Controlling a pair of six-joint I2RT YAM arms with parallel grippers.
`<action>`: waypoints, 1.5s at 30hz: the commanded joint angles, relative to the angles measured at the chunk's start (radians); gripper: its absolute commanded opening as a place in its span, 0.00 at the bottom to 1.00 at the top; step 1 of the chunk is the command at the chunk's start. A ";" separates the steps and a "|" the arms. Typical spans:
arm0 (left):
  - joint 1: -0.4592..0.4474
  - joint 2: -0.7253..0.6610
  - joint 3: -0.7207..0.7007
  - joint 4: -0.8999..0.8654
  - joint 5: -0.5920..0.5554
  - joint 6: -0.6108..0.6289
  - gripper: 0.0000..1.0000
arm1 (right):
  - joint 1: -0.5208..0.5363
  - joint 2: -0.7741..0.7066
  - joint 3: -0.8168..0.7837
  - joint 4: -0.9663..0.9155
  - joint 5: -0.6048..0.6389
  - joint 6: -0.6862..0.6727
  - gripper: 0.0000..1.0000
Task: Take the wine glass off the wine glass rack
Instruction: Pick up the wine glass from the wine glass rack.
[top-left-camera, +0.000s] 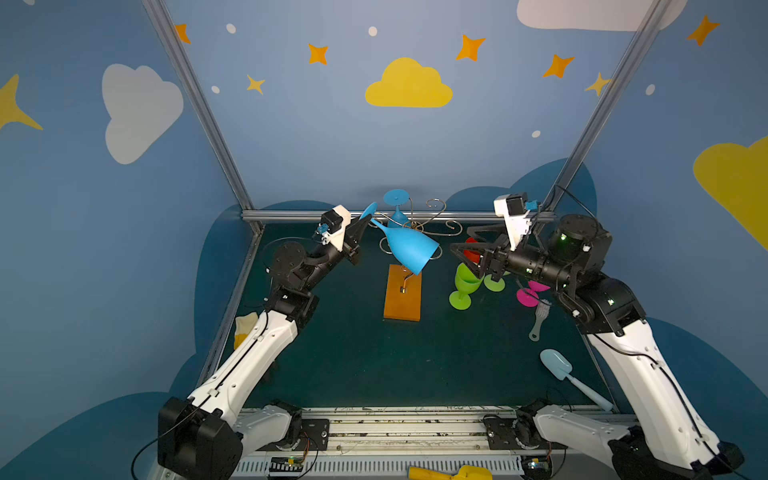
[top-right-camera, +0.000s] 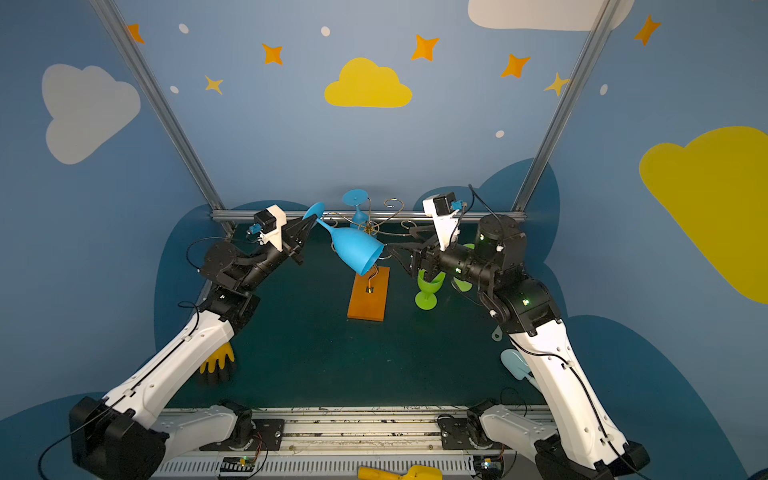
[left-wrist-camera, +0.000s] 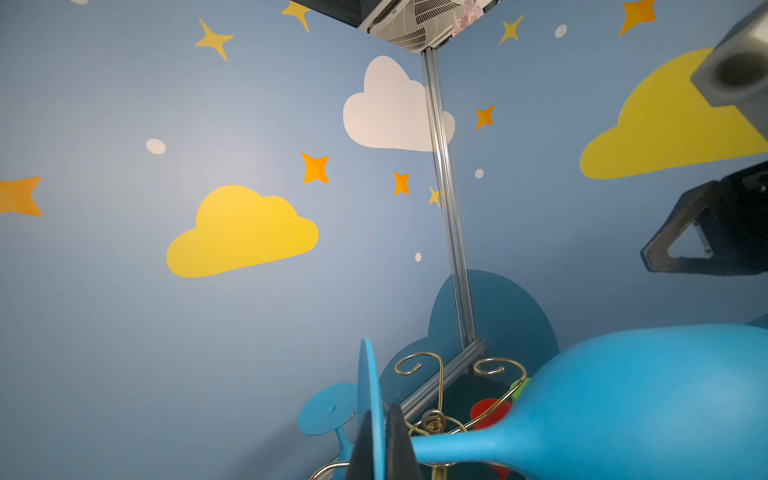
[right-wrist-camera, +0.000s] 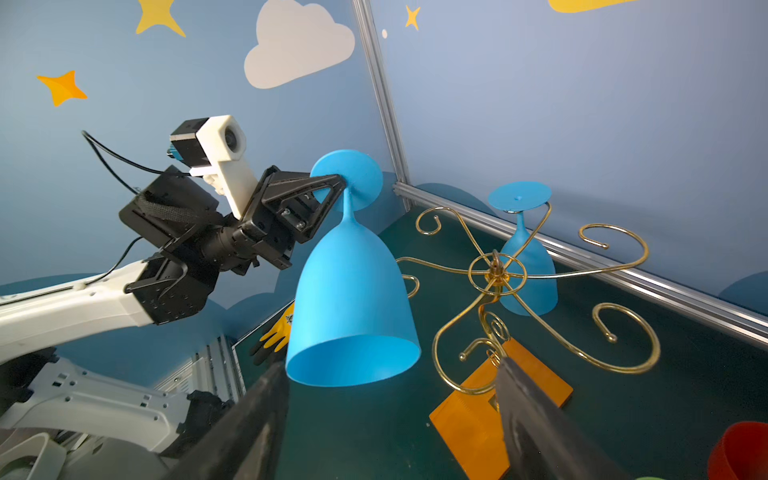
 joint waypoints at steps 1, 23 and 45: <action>0.005 -0.025 0.009 0.049 -0.011 -0.096 0.03 | 0.001 -0.002 -0.029 0.073 0.019 0.034 0.69; 0.011 -0.016 0.020 0.068 0.026 -0.214 0.03 | 0.136 0.163 0.028 0.159 0.126 0.011 0.15; 0.041 -0.042 -0.022 0.092 -0.078 -0.219 0.77 | 0.030 0.004 0.079 0.003 0.308 -0.016 0.00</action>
